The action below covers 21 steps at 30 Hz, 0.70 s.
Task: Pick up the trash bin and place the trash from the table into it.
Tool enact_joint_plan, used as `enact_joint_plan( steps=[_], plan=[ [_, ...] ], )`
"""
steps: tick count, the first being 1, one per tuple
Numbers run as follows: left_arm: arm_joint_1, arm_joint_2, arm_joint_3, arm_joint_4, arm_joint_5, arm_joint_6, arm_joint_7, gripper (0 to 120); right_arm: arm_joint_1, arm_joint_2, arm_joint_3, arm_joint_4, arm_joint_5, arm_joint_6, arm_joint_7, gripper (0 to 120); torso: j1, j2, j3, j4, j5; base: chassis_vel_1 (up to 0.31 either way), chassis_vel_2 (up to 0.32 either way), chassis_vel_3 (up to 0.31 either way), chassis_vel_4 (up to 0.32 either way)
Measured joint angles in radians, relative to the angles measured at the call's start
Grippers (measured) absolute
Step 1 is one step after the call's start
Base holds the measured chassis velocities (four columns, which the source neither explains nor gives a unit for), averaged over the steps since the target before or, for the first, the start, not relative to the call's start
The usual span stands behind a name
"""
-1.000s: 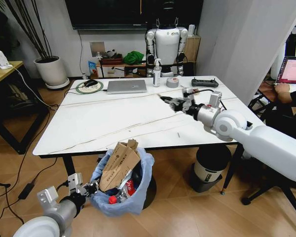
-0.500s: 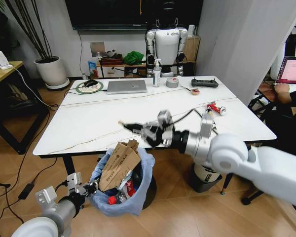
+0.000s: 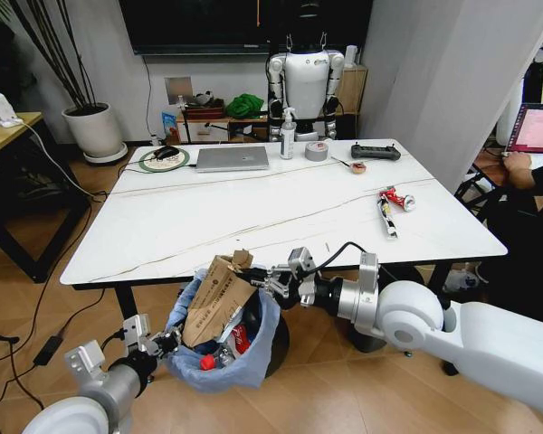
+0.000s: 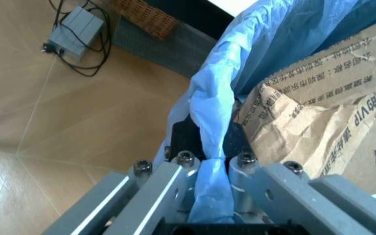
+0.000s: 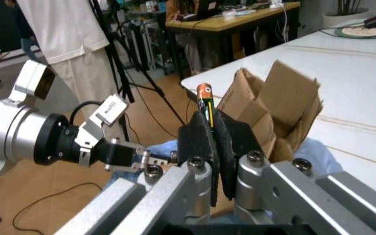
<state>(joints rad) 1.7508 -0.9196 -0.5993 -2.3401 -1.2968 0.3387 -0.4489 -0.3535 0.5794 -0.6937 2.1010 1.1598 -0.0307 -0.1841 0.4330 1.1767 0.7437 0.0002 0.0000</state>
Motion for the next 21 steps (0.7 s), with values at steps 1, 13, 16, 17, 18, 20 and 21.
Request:
enact_joint_plan(
  steps=[1, 13, 16, 17, 18, 20, 21],
  plan=[
    [0.0, 0.0, -0.001, 0.0, 0.0, 0.0, 0.0, 0, -0.003, 0.001, -0.004, 0.0, -0.004, 0.002, -0.002, 0, 0.0, 0.0, 0.0, -0.0001, 0.0, 0.0, 0.0, 0.0, 0.0],
    [-0.01, 0.007, -0.002, 0.009, -0.007, 0.0, 0.0, 0, -0.006, 0.02, -0.024, -0.014, -0.009, 0.014, -0.018, 4, 0.0, 0.0, 0.0, 0.0, 0.0, 0.0, 0.0, 0.0, 0.0],
    [-0.014, 0.011, -0.002, 0.01, -0.012, -0.001, 0.0, 0, -0.004, 0.024, -0.025, -0.016, -0.01, 0.014, -0.021, 17, 0.0, 0.0, 0.0, 0.0, 0.0, 0.0, 0.0, 0.0, 0.0],
    [-0.016, 0.013, -0.003, 0.011, -0.013, -0.001, -0.001, 0, -0.005, 0.026, -0.026, -0.019, -0.011, 0.015, -0.023, 22, 0.0, 0.0, 0.0, 0.0, 0.0, 0.0, 0.0, 0.0, 0.0],
    [-0.016, 0.013, -0.003, 0.011, -0.013, -0.001, -0.001, 0, -0.005, 0.026, -0.026, -0.019, -0.011, 0.015, -0.023, 22, 0.0, 0.0, 0.0, 0.0, 0.0, 0.0, 0.0, 0.0, 0.0],
    [-0.017, 0.015, -0.003, 0.012, -0.016, -0.001, -0.001, 0, -0.007, 0.03, -0.027, -0.022, -0.012, 0.015, -0.024, 30, 0.0, 0.0, 0.0, 0.0, 0.0, 0.0, 0.0, 0.0, 0.0],
    [-0.018, 0.017, -0.003, 0.013, -0.017, -0.001, -0.001, 0, -0.008, 0.031, -0.027, -0.024, -0.013, 0.015, -0.025, 35, 0.0, 0.0, 0.0, 0.0, 0.0, 0.0, 0.0, 0.0, 0.0]
  ],
)
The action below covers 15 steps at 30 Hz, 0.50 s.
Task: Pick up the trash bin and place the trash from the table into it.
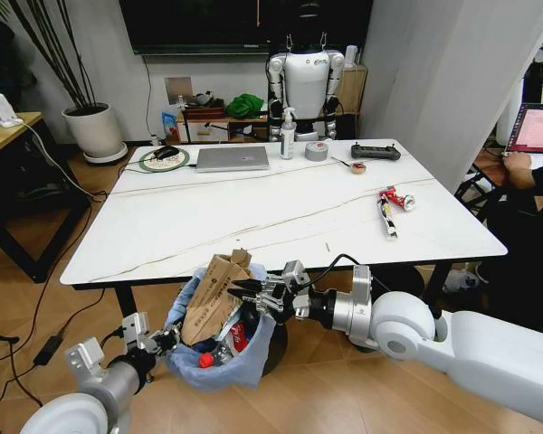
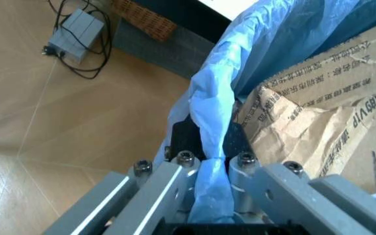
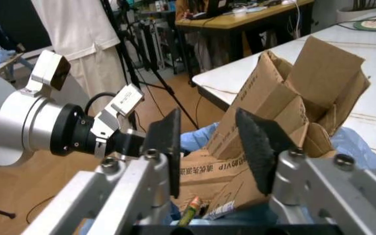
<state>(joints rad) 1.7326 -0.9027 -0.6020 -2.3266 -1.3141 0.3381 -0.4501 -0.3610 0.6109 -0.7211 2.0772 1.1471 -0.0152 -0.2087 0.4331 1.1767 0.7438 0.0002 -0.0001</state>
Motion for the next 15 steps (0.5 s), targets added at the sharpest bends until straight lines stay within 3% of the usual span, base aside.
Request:
enact_joint_plan(
  steps=[8, 10, 12, 15],
  plan=[
    [0.006, 0.003, 0.0, 0.012, -0.003, 0.0, -0.003, 0, 0.002, 0.02, 0.019, -0.024, 0.008, 0.015, 0.006, 64, 0.0, 0.0, 0.0, -0.0001, 0.0, 0.0, 0.0, 0.0, 0.0],
    [0.017, -0.001, 0.002, 0.014, 0.0, 0.0, -0.003, 0, 0.003, 0.041, 0.047, -0.063, 0.014, 0.031, 0.019, 73, 0.0, 0.0, 0.0, 0.0, 0.0, 0.0, 0.0, 0.0, 0.0],
    [0.019, -0.002, 0.002, 0.014, 0.001, 0.0, -0.003, 0, 0.003, 0.046, 0.056, -0.077, 0.015, 0.037, 0.023, 75, 0.0, 0.0, 0.0, 0.0001, 0.0001, 0.0, 0.0, 0.0, 0.0],
    [0.031, -0.003, 0.001, 0.012, 0.005, 0.0, -0.003, 0, 0.001, 0.067, 0.133, -0.18, 0.01, 0.078, 0.033, 90, 0.0, 0.0, 0.0, 0.0003, 0.0, 0.0, 0.0, 0.0, 0.0]
  ],
)
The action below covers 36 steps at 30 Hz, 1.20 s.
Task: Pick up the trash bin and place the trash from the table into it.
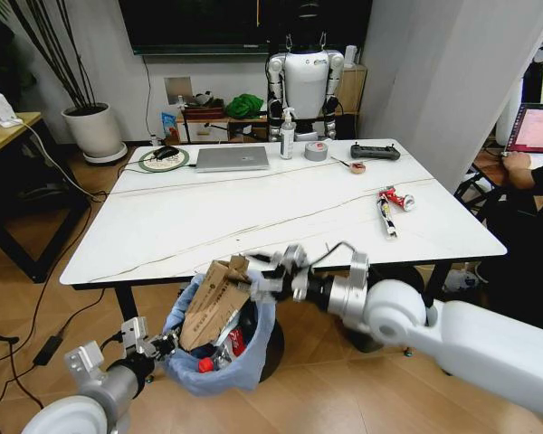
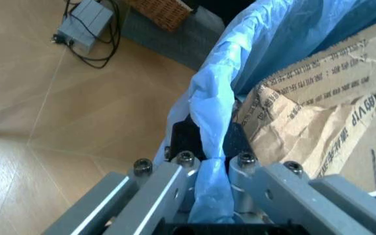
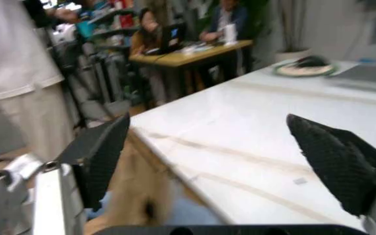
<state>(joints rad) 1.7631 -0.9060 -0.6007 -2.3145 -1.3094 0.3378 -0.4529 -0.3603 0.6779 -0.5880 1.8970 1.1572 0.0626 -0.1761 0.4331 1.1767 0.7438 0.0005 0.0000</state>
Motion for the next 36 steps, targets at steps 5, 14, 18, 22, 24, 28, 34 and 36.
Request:
enact_joint_plan(
  steps=[5, 14, 18, 22, 24, 28, 34, 36],
  plan=[
    [0.018, -0.007, -0.007, -0.001, 0.011, 0.0, 0.0, 0, -0.062, -0.015, 0.123, -0.085, -0.01, 0.013, 0.037, 100, 0.0, 0.0, 0.0, -0.0001, 0.0001, 0.0, 0.0, 0.0, 0.0],
    [0.018, -0.016, -0.01, 0.004, 0.032, -0.001, 0.005, 0, -0.425, -0.096, 0.562, -0.086, -0.053, 0.018, 0.11, 100, 0.0, 0.0, 0.0, -0.0002, 0.0001, 0.0, 0.0, 0.0, 0.0],
    [0.027, -0.031, -0.016, -0.001, 0.051, -0.002, 0.011, 0, -0.7, -0.06, 0.848, -0.062, -0.122, 0.03, 0.023, 100, 0.0, 0.0, 0.0, -0.0005, 0.0005, 0.0, 0.0, 0.0, 0.0],
    [0.042, -0.054, -0.02, -0.009, 0.071, -0.002, 0.018, 0, -0.887, -0.005, 1.025, -0.05, -0.18, 0.048, -0.034, 100, 0.0, 0.0, 0.0, -0.0004, 0.0006, 0.0, 0.0, 0.0, 0.0],
    [0.047, -0.063, -0.02, -0.013, 0.077, -0.003, 0.02, 0, -0.946, 0.016, 1.079, -0.044, -0.196, 0.051, -0.058, 100, 0.0, 0.0, 0.0, -0.0006, 0.0009, 0.0, 0.0, 0.0, 0.0],
    [0.058, -0.087, -0.02, -0.028, 0.097, -0.003, 0.025, 0, -1.061, 0.067, 1.212, -0.036, -0.264, 0.063, -0.147, 100, 0.0, 0.0, 0.0, -0.0006, 0.0002, 0.0, 0.0, 0.0, 0.0],
    [0.084, -0.105, -0.028, -0.047, 0.117, -0.005, 0.034, 0, -1.142, 0.142, 1.317, -0.009, -0.295, 0.074, -0.211, 100, 0.0, 0.0, 0.0, -0.0003, 0.0, 0.0, 0.0, 0.0, 0.0],
    [0.092, -0.112, -0.028, -0.053, 0.126, -0.005, 0.036, 0, -1.157, 0.168, 1.328, -0.011, -0.315, 0.084, -0.228, 100, 0.0, 0.0, 0.0, -0.0002, 0.0, 0.0, 0.0, 0.0, 0.0]
  ],
)
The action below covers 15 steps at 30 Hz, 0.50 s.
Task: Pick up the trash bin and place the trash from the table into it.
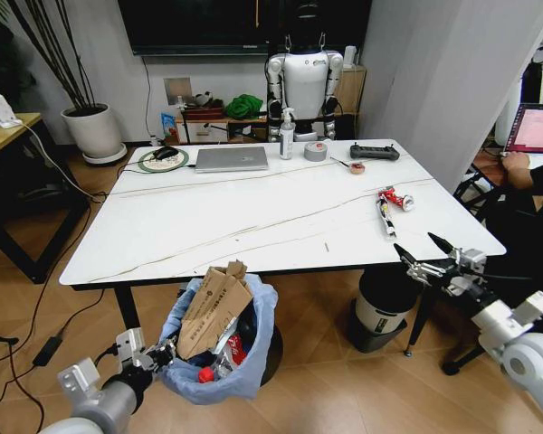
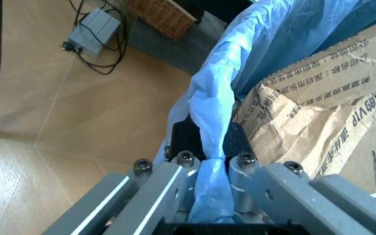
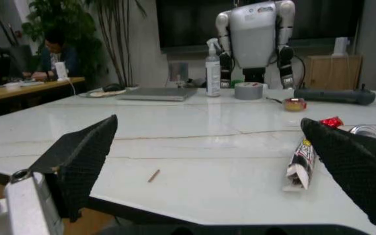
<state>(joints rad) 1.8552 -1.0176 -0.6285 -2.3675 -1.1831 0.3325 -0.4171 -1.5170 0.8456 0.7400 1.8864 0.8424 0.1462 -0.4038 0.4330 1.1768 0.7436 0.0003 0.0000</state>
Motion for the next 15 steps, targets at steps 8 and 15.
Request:
enact_joint_plan(
  steps=[8, 15],
  plan=[
    [0.028, -0.006, 0.0, -0.012, 0.027, -0.001, 0.005, 0, -0.043, 0.035, 0.02, -0.006, -0.024, 0.018, -0.035, 100, 0.0, 0.0, 0.0, -0.0001, 0.0, 0.0, 0.0, 0.0, 0.0],
    [0.039, -0.013, 0.003, -0.016, 0.044, -0.002, 0.009, 0, -0.064, 0.045, 0.031, -0.004, -0.035, 0.024, -0.052, 100, 0.0, 0.0, 0.0, 0.0, -0.0002, -0.046, -0.05, 0.063, 0.057]
  ],
)
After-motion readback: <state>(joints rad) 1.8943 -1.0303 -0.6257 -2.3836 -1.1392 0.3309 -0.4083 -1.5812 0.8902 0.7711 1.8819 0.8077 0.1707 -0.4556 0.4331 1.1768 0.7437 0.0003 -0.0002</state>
